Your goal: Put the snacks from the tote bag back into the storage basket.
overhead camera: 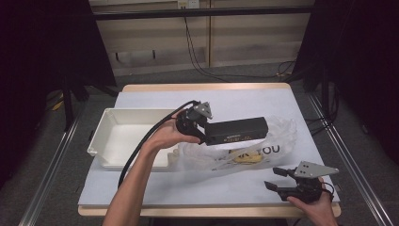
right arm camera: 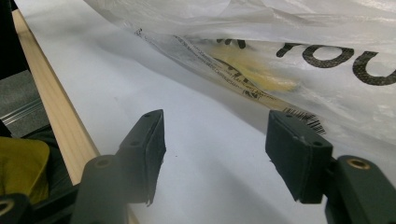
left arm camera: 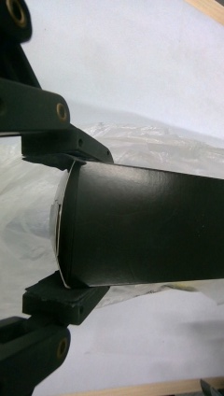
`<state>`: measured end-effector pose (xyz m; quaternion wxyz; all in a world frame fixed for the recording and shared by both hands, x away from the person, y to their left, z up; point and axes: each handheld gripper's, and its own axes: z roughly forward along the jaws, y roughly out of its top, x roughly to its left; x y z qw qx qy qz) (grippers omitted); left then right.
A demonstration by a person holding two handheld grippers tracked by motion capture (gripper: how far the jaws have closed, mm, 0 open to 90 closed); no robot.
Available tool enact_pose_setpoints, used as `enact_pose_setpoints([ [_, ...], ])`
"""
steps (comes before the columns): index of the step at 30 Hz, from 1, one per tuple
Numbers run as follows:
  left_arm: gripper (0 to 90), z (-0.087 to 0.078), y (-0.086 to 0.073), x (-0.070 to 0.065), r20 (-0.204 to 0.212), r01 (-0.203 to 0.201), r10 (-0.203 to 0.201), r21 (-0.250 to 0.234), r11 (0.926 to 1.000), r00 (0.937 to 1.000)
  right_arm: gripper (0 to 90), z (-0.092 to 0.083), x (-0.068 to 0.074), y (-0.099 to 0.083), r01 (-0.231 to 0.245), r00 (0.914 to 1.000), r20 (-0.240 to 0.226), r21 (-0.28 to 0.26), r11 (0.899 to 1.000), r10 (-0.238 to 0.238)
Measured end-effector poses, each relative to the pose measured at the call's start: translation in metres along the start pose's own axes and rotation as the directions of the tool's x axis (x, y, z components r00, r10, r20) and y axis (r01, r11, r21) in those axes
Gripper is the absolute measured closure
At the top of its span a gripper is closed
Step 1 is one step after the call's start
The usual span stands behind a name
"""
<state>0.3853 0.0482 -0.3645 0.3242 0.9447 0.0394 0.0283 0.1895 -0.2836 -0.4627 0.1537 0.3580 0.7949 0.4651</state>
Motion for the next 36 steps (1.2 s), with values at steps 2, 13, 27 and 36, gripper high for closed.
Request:
enact_pose_setpoints([
  [2, 43.0, -0.003, -0.003, 0.0, -0.01, 0.003, -0.003, -0.009, 1.0, 0.9999, 37.1, 0.0, 0.0, 0.0, -0.002, 1.0, 0.0, -0.001, 1.0, 0.002],
  [13, 43.0, -0.022, -0.02, 0.003, -0.011, 0.043, -0.043, -0.042, 0.9982, 0.999, 36.8, 0.001, -0.001, -0.001, -0.008, 1.0, 0.0, 0.007, 1.0, 0.008],
  [27, 43.1, -0.05, -0.042, 0.012, -0.035, 0.074, -0.077, -0.069, 0.9948, 0.9964, 34.7, -0.002, -0.001, -0.001, -0.012, 0.9999, 0.007, 0.003, 1.0, 0.012],
  [36, 43.1, -0.07, -0.057, 0.012, -0.059, 0.094, -0.098, -0.072, 0.993, 0.9934, 33.9, -0.003, -0.002, -0.002, -0.018, 0.9998, 0.012, -0.003, 1.0, 0.018],
])
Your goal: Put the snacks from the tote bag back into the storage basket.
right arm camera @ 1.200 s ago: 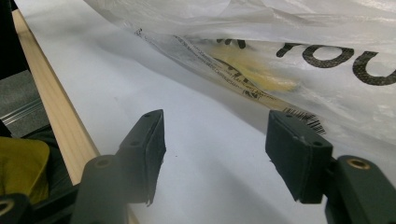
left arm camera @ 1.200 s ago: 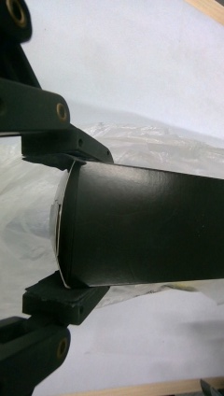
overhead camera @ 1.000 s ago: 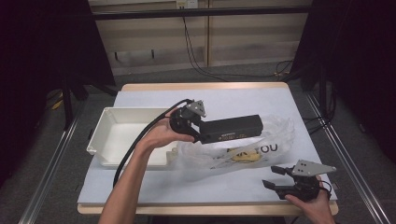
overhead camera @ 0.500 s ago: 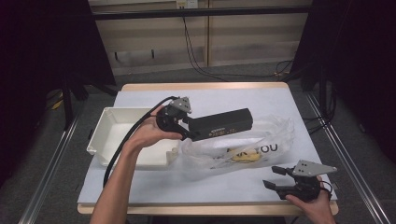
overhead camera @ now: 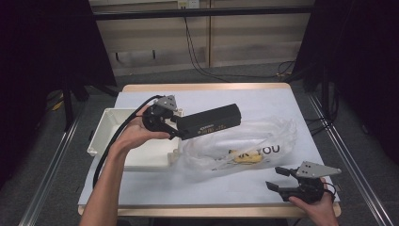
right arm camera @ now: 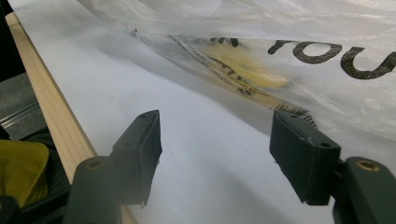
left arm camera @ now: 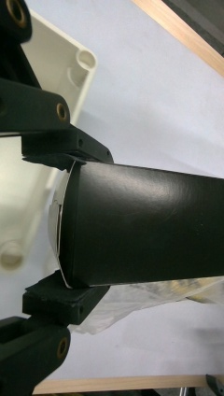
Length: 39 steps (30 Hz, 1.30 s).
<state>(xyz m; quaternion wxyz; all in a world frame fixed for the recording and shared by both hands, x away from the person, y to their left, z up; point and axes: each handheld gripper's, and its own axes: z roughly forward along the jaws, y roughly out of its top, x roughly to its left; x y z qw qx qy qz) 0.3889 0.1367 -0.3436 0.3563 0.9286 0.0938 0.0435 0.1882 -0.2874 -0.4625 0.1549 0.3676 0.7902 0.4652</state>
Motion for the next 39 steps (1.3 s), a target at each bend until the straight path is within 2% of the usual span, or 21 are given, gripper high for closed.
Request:
enact_pose_setpoints([
  [8, 43.1, -0.016, -0.013, 0.003, -0.018, 0.018, -0.019, -0.026, 0.9995, 0.9997, 33.8, 0.001, 0.002, 0.001, 0.002, 1.0, 0.009, 0.002, 1.0, -0.002],
  [14, 43.0, -0.029, -0.02, 0.008, -0.046, 0.031, -0.033, -0.04, 0.9987, 0.9984, 33.6, 0.0, 0.002, 0.0, 0.006, 1.0, 0.007, 0.004, 1.0, -0.006],
  [23, 43.0, -0.036, -0.03, 0.011, -0.066, 0.037, -0.038, -0.018, 0.9992, 0.9971, 33.7, 0.001, 0.001, 0.002, 0.011, 0.9999, -0.003, -0.002, 1.0, -0.011],
  [25, 43.0, -0.039, -0.033, 0.011, -0.057, 0.037, -0.039, -0.024, 0.999, 0.9976, 33.7, 0.002, 0.0, 0.002, 0.016, 0.9999, -0.004, -0.001, 1.0, -0.016],
  [29, 43.1, -0.045, -0.039, 0.014, -0.074, 0.044, -0.046, -0.034, 0.9985, 0.9962, 33.7, 0.004, 0.0, 0.003, 0.013, 0.9999, -0.008, 0.004, 1.0, -0.013],
  [34, 43.1, -0.054, -0.053, 0.023, -0.09, 0.072, -0.075, -0.029, 0.9969, 0.9931, 33.7, 0.004, 0.0, 0.003, 0.015, 0.9999, -0.009, 0.003, 1.0, -0.015],
  [36, 43.0, -0.056, -0.057, 0.025, -0.08, 0.076, -0.077, -0.021, 0.9969, 0.9938, 33.7, 0.005, 0.0, 0.003, 0.01, 0.9999, -0.009, 0.006, 1.0, -0.01],
  [39, 43.0, -0.059, -0.064, 0.027, -0.086, 0.08, -0.081, -0.022, 0.9966, 0.993, 33.8, 0.006, -0.001, 0.003, 0.007, 0.9999, -0.01, 0.009, 1.0, -0.007],
])
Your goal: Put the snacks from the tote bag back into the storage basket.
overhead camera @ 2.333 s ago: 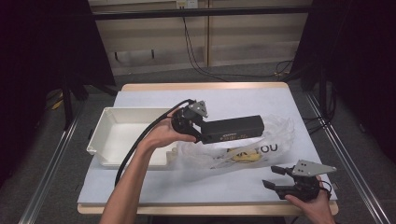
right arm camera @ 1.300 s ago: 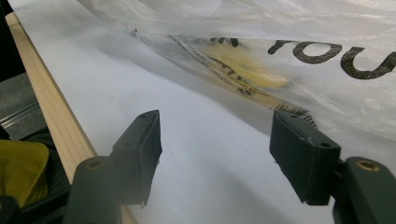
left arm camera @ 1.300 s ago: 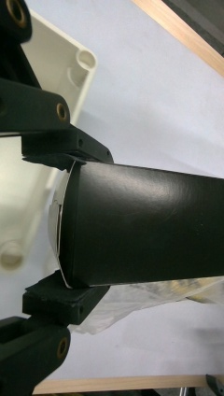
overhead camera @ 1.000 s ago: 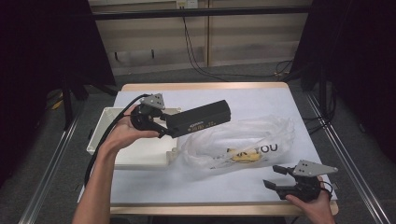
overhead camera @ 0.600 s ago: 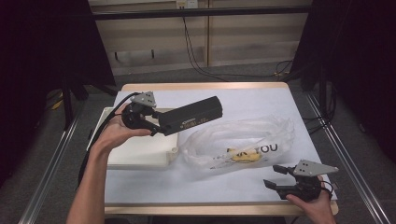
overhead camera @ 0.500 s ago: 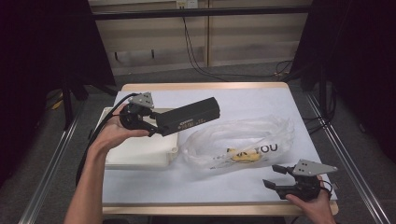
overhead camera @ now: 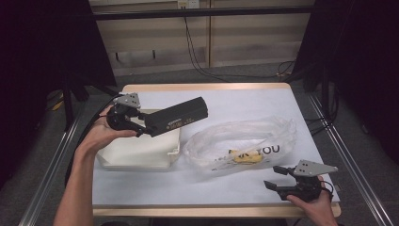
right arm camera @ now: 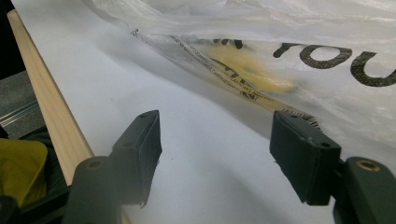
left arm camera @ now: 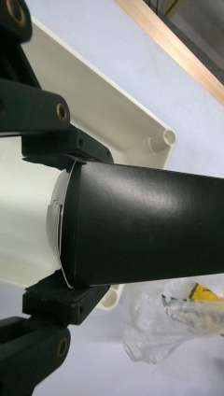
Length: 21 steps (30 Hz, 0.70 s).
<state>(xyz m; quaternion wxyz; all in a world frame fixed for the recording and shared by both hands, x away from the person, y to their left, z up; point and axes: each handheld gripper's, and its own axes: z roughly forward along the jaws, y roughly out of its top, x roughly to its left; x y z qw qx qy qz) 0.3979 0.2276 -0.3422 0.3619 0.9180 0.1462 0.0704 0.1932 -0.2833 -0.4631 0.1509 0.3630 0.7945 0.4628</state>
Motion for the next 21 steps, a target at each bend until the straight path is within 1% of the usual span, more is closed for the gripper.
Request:
enact_pose_setpoints([
  [3, 43.0, -0.003, -0.005, 0.003, 0.002, 0.01, -0.01, -0.009, 0.9999, 0.9999, 33.8, 0.001, 0.0, 0.0, 0.001, 1.0, -0.003, 0.004, 1.0, -0.001],
  [4, 43.0, -0.005, -0.01, 0.005, -0.014, 0.015, -0.015, 0.001, 0.9999, 0.9998, 33.8, 0.001, 0.0, 0.0, 0.001, 1.0, -0.006, 0.006, 1.0, -0.001],
  [5, 43.0, -0.006, -0.012, 0.006, -0.015, 0.021, -0.021, 0.002, 0.9998, 0.9997, 33.8, 0.001, 0.0, 0.0, 0.002, 1.0, -0.004, 0.005, 1.0, -0.002],
  [7, 43.0, -0.009, -0.018, 0.009, -0.013, 0.038, -0.038, -0.019, 0.9991, 0.9992, 33.8, 0.001, 0.0, 0.0, 0.001, 1.0, -0.007, 0.005, 1.0, -0.001],
  [8, 43.1, -0.009, -0.018, 0.009, -0.013, 0.038, -0.038, -0.019, 0.9991, 0.9992, 33.8, 0.001, 0.0, 0.0, 0.001, 1.0, -0.007, 0.005, 1.0, -0.001],
  [9, 43.1, -0.011, -0.021, 0.011, -0.016, 0.049, -0.05, -0.026, 0.9984, 0.9986, 33.8, 0.001, 0.0, 0.0, 0.0, 1.0, -0.003, 0.005, 1.0, 0.0],
  [10, 43.1, -0.012, -0.025, 0.012, -0.024, 0.053, -0.054, -0.023, 0.9983, 0.9983, 33.9, 0.001, 0.0, 0.0, -0.002, 1.0, -0.005, 0.007, 1.0, 0.002],
  [11, 43.0, -0.012, -0.025, 0.012, -0.024, 0.053, -0.054, -0.023, 0.9983, 0.9983, 33.9, 0.001, 0.0, 0.0, -0.002, 1.0, -0.005, 0.007, 1.0, 0.002],
  [13, 43.0, -0.014, -0.03, 0.014, -0.031, 0.045, -0.045, 0.001, 0.999, 0.9985, 33.9, 0.001, -0.001, 0.0, -0.004, 1.0, -0.003, 0.006, 1.0, 0.004],
  [15, 43.0, -0.014, -0.031, 0.015, -0.035, 0.04, -0.04, 0.001, 0.9992, 0.9986, 33.8, 0.001, -0.001, 0.0, -0.005, 1.0, -0.005, 0.005, 1.0, 0.005],
  [16, 43.1, -0.016, -0.033, 0.017, -0.034, 0.037, -0.037, 0.01, 0.9993, 0.9988, 33.8, 0.001, -0.001, 0.0, -0.004, 1.0, -0.006, 0.005, 1.0, 0.004],
  [18, 43.0, -0.018, -0.037, 0.02, -0.042, 0.038, -0.038, 0.004, 0.9993, 0.9984, 33.9, 0.001, 0.0, 0.0, -0.007, 1.0, -0.004, 0.005, 1.0, 0.007],
  [19, 43.0, -0.02, -0.042, 0.024, -0.045, 0.052, -0.051, 0.005, 0.9987, 0.9977, 33.8, 0.001, 0.0, 0.0, -0.007, 1.0, -0.006, 0.006, 1.0, 0.007],
  [20, 43.1, -0.022, -0.044, 0.026, -0.053, 0.055, -0.055, 0.006, 0.9985, 0.9971, 33.9, 0.001, 0.0, 0.0, -0.005, 1.0, -0.006, 0.006, 1.0, 0.005],
  [21, 43.0, -0.023, -0.047, 0.027, -0.052, 0.067, -0.067, -0.001, 0.9977, 0.9964, 33.8, 0.001, 0.0, 0.0, -0.005, 1.0, -0.007, 0.007, 1.0, 0.006],
])
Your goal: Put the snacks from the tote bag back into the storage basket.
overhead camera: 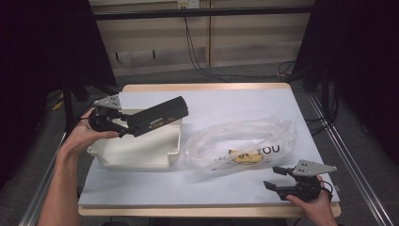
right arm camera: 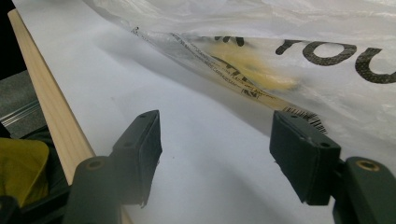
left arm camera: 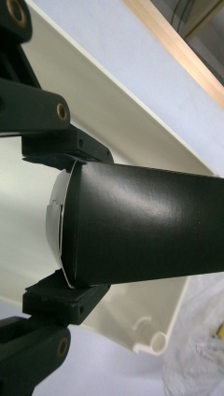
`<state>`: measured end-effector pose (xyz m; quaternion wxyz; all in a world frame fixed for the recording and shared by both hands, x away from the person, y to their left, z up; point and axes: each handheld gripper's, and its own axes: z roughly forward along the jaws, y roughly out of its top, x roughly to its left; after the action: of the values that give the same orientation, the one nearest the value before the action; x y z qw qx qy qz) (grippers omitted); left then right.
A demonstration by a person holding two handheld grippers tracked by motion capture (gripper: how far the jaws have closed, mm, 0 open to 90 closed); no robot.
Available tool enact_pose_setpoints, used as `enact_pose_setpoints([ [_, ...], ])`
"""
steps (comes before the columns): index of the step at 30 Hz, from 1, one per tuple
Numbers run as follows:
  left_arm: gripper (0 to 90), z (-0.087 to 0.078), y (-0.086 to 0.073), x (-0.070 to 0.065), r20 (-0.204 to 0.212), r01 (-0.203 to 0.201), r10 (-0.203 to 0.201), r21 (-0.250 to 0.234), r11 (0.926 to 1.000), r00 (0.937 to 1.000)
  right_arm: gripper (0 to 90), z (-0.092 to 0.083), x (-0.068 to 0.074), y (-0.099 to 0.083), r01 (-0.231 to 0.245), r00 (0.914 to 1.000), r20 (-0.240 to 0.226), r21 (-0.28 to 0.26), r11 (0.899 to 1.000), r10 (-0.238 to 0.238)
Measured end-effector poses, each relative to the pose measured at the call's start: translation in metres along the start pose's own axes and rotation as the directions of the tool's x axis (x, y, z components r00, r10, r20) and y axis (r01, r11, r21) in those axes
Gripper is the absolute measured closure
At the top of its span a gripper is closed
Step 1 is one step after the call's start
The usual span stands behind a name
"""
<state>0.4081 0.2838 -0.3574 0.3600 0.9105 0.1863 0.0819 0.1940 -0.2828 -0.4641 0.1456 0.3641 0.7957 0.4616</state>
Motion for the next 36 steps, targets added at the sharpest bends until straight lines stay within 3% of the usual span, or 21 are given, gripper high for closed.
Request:
enact_pose_setpoints([
  [5, 43.1, 0.0, -0.014, 0.005, -0.019, -0.017, 0.017, 0.009, 0.9998, 0.9997, 33.9, 0.001, -0.001, 0.0, 0.004, 1.0, -0.001, 0.001, 1.0, -0.004],
  [11, 43.1, 0.005, -0.026, 0.009, -0.019, -0.003, 0.004, 0.038, 0.9993, 0.9998, 34.2, 0.002, 0.0, 0.0, 0.002, 1.0, -0.005, 0.007, 1.0, -0.002],
  [22, 43.2, 0.018, -0.035, 0.013, -0.002, -0.02, 0.02, 0.118, 0.9928, 0.9998, 33.9, 0.002, 0.0, 0.0, 0.007, 0.9999, -0.01, 0.008, 1.0, -0.007],
  [36, 43.2, 0.035, -0.041, 0.019, 0.004, -0.022, 0.021, 0.147, 0.989, 0.9998, 33.7, 0.002, -0.001, -0.001, 0.004, 1.0, -0.005, 0.01, 1.0, -0.004],
])
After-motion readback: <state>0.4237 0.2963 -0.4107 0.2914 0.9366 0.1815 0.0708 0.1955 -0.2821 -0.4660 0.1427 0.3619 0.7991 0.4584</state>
